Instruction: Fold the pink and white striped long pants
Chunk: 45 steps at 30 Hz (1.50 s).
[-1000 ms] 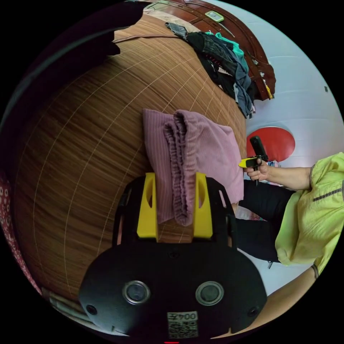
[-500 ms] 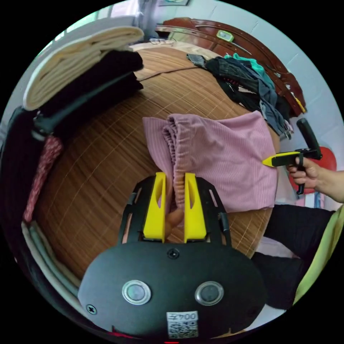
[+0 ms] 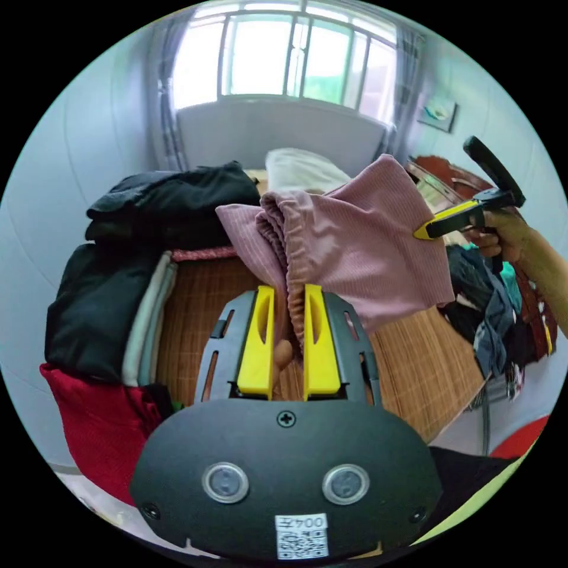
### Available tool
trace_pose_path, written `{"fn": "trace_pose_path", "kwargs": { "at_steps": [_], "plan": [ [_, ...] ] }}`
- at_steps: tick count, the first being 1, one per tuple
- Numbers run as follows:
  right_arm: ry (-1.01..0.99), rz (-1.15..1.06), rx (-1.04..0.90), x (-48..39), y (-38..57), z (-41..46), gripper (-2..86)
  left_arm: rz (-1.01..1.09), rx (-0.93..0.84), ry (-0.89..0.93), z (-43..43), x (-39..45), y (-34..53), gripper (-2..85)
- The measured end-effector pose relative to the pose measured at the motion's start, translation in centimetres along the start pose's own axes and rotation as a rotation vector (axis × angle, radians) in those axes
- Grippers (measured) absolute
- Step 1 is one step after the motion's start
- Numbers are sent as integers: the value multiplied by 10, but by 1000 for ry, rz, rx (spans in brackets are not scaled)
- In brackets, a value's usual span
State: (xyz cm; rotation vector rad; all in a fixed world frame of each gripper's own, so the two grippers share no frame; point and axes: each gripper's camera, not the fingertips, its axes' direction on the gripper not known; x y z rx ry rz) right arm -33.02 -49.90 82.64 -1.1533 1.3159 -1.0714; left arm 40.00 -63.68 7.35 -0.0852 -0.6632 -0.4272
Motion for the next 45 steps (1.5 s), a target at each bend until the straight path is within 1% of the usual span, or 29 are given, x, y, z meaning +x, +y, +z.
{"fn": "trace_pose_path", "kwargs": {
  "at_steps": [2, 5, 9, 11, 15, 17, 19, 22, 28, 33, 37, 40, 42, 45],
  "plan": [
    [69, -97, 19, 1, -68, -43, 41, -42, 67, -25, -7, 1, -15, 74],
    [159, -175, 15, 6, -139, -91, 48, -116, 158, -52, -9, 11, -43, 73],
    [307, -242, -16, 22, -210, -142, 59, -219, 253, 5, 3, 49, -84, 69],
    [407, -280, -62, 34, -252, -169, 61, -269, 285, 38, 12, 73, -99, 67],
    [588, -342, -145, 47, -303, -188, 63, -420, 304, 148, 40, 136, -130, 60],
    [719, -411, -191, 50, -327, -189, 63, -472, 308, 180, 53, 164, -141, 56],
    [808, -466, -210, 52, -341, -188, 62, -568, 300, 243, 72, 191, -151, 51],
    [892, -521, -217, 58, -359, -184, 62, -642, 294, 275, 92, 220, -163, 44],
    [933, -576, -200, 77, -373, -175, 62, -674, 286, 290, 112, 267, -175, 38],
    [890, -583, -189, 97, -366, -168, 61, -625, 285, 238, 111, 289, -168, 29],
    [849, -539, -166, 122, -355, -157, 62, -635, 268, 228, 118, 289, -165, 29],
    [814, -495, -202, 145, -346, -138, 64, -633, 248, 225, 129, 289, -162, 36],
    [830, -431, -205, 161, -341, -124, 74, -642, 234, 281, 139, 287, -154, 43],
    [889, -318, -154, 183, -327, -115, 77, -645, 241, 378, 137, 282, -134, 45]
  ]
}}
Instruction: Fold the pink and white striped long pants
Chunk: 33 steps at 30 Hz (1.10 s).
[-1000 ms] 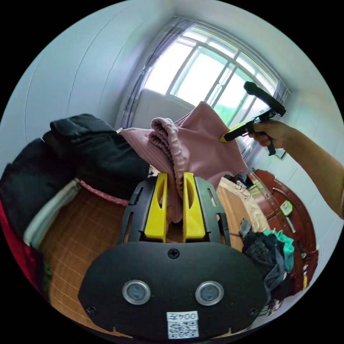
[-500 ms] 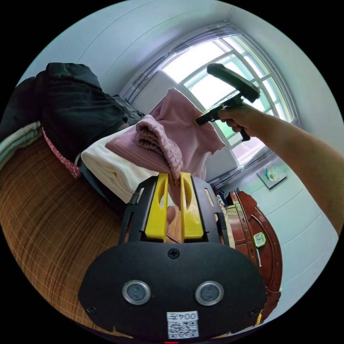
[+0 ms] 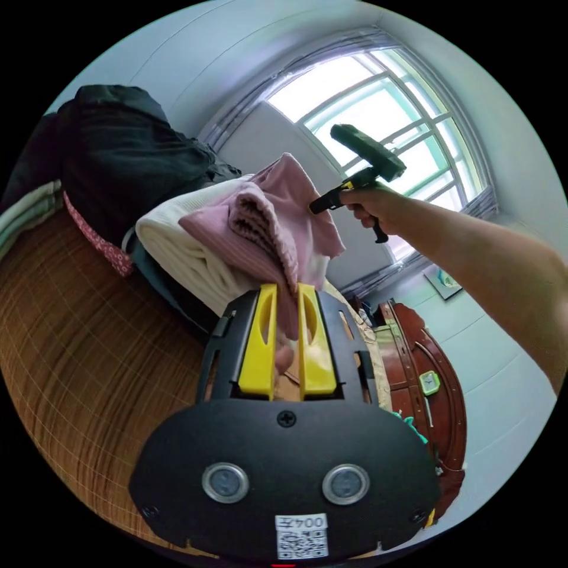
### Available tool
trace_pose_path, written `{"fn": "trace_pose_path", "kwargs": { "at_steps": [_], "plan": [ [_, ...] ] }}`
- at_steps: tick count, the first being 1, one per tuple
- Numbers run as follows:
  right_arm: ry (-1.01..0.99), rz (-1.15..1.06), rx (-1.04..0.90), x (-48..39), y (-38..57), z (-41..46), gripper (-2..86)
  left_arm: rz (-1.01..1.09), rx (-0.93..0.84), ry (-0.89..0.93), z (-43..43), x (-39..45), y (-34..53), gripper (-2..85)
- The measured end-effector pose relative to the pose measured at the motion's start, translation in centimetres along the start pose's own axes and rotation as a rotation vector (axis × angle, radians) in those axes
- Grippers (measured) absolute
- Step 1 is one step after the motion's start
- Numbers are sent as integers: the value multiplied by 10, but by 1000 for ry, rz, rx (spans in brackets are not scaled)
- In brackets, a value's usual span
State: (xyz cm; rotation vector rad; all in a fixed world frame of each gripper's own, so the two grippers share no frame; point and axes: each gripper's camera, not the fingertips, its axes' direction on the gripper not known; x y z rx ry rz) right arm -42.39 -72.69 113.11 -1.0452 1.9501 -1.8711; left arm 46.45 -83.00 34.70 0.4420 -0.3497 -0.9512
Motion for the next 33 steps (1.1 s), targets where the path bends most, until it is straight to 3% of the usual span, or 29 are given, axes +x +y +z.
{"fn": "trace_pose_path", "kwargs": {
  "at_steps": [2, 4, 6, 8, 11, 16, 20, 25, 29, 33],
  "plan": [
    [126, 183, 85, 18, 31, 2, 60, 38, -3, 63, -22, -4, 5, 37],
    [87, 340, 156, 42, 69, 2, 64, 122, 45, 122, -62, 1, 5, 25],
    [-86, 510, 227, 64, 119, 6, 66, 220, 101, 131, -83, 14, -8, 19],
    [-466, 601, 411, 64, 191, 18, 75, 319, 139, 109, -86, 32, -36, 12],
    [-615, 659, 541, 25, 254, 45, 90, 433, 164, 120, -50, 52, -100, 7],
    [-651, 887, 566, -1, 285, 120, 108, 582, -5, -158, 97, 68, -181, 4],
    [-612, 981, 497, -7, 266, 179, 102, 639, -144, -304, 163, 76, -211, 4],
    [-578, 896, 307, -43, 243, 252, 96, 510, -361, -310, 240, 12, -230, 14],
    [-680, 891, 327, -66, 246, 291, 92, 454, -343, -258, 257, -32, -231, 16],
    [-653, 892, 357, -65, 269, 284, 61, 426, -418, -212, 256, -33, -260, 10]
  ]
}}
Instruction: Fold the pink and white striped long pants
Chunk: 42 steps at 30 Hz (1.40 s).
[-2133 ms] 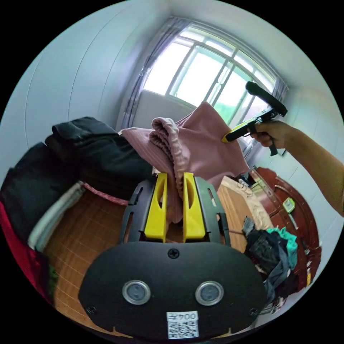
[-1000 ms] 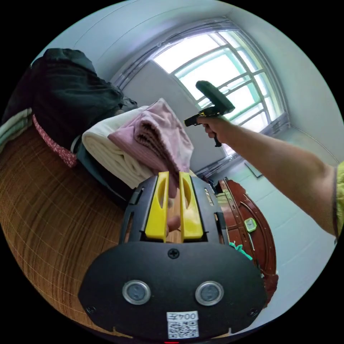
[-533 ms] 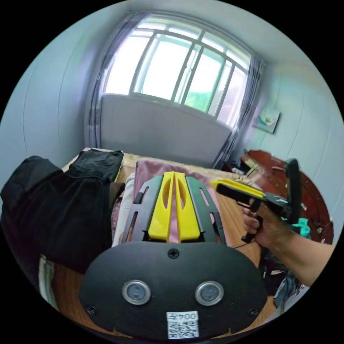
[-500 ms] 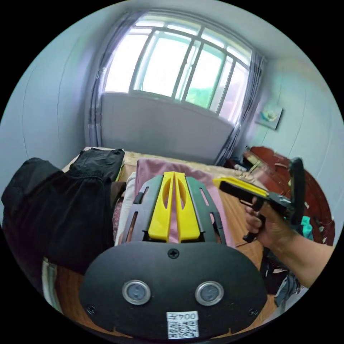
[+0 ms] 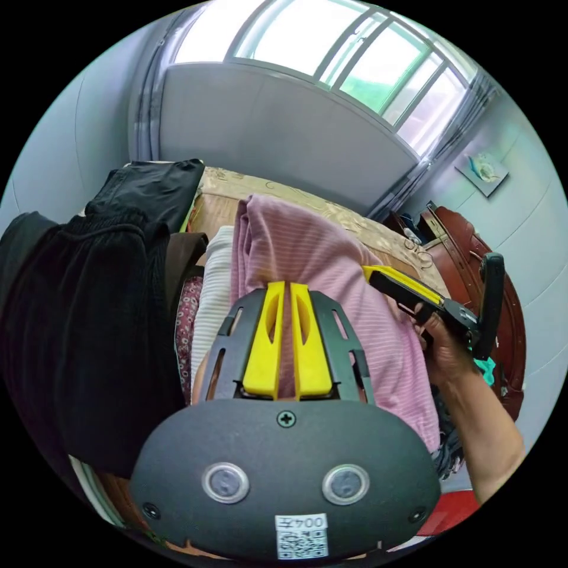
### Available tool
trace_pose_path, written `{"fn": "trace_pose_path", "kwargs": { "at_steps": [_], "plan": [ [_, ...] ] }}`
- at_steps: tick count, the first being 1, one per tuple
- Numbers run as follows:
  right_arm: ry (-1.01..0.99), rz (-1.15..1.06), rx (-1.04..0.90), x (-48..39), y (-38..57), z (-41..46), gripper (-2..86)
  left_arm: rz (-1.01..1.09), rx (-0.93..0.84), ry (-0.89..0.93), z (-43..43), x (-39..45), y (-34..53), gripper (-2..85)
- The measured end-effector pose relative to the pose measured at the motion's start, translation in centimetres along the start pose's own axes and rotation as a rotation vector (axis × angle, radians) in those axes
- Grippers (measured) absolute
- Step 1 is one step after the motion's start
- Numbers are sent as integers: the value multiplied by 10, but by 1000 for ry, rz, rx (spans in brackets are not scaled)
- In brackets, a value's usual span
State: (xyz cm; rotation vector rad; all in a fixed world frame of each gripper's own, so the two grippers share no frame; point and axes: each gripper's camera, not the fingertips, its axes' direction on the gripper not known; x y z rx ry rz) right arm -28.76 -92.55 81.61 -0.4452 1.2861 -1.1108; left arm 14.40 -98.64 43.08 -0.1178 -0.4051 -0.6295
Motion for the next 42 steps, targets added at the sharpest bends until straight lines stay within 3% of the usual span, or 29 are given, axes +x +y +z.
{"fn": "trace_pose_path", "kwargs": {
  "at_steps": [4, 6, 10, 13, 17, 20, 24, 28, 31, 37, 39, 42],
  "plan": [
    [-199, -75, 150, 7, 75, -58, 59, 76, 141, 134, -102, 0, 5, 4],
    [-272, -141, 160, 1, 115, -66, 84, 126, 175, 84, -119, 3, -7, 3],
    [-311, -301, 127, -28, 186, -49, 116, 147, 22, 25, -31, 5, -54, 2],
    [-194, -399, 92, -47, 221, -22, 97, 236, -86, -239, 63, -3, -54, 3],
    [-250, -325, 84, -38, 233, -5, 111, 224, -49, -244, 92, -32, -40, 6],
    [-237, -283, 102, -40, 234, -15, 117, 229, -33, -140, 49, -44, -30, 13],
    [-276, -192, 139, -42, 236, -15, 112, 381, 119, 43, -35, -79, 79, 63],
    [-274, -148, 111, -57, 236, 15, 109, 644, 81, -70, -16, -102, 201, 91],
    [-202, -158, -20, -78, 247, 56, 108, 724, 112, -161, 13, -112, 239, 71],
    [-224, 84, 158, -80, 312, 19, 75, 587, 196, -149, -33, -140, 251, 32],
    [-260, 170, 101, -80, 356, 15, 42, 545, 150, -107, -39, -153, 276, 24],
    [-181, 306, -175, -89, 458, 28, 5, 490, -112, -67, -12, -169, 347, 11]
  ]
}}
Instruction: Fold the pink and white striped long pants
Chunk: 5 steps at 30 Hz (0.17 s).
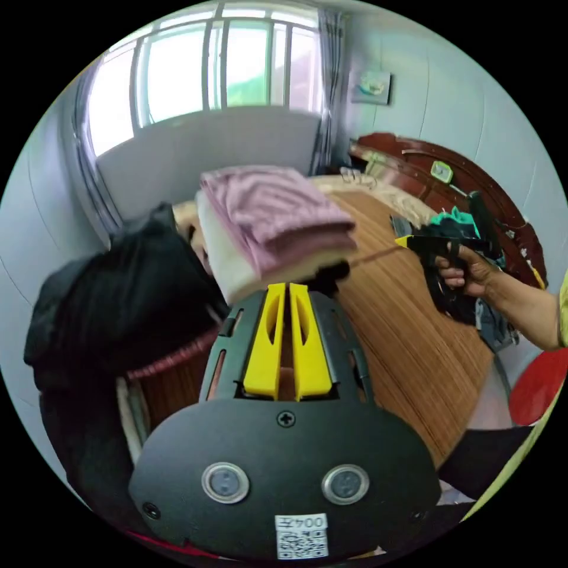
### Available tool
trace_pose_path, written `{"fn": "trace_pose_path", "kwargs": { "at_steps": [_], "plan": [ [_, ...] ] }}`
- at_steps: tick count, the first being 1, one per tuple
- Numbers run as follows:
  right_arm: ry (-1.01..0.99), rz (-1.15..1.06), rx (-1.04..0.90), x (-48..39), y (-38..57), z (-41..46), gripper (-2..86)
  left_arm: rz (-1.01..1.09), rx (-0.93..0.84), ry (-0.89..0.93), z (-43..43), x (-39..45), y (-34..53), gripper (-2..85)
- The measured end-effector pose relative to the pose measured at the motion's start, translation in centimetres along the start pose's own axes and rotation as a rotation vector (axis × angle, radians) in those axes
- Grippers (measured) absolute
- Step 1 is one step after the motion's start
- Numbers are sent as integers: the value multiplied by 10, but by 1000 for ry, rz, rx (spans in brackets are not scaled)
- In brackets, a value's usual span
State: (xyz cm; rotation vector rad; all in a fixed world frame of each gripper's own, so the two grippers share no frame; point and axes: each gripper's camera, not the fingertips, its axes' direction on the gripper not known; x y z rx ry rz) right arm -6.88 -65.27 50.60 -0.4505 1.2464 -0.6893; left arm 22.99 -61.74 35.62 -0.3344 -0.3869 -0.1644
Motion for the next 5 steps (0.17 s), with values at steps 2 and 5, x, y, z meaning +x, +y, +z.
{"fn": "trace_pose_path", "kwargs": {
  "at_steps": [2, 5],
  "plan": [
    [179, 64, -196, 13, 93, 19, -3, -33, -176, 30, 28, 25, 51, 7],
    [403, 109, -383, 22, 198, 26, -6, -19, -382, 23, 62, 83, 128, 4]
  ]
}}
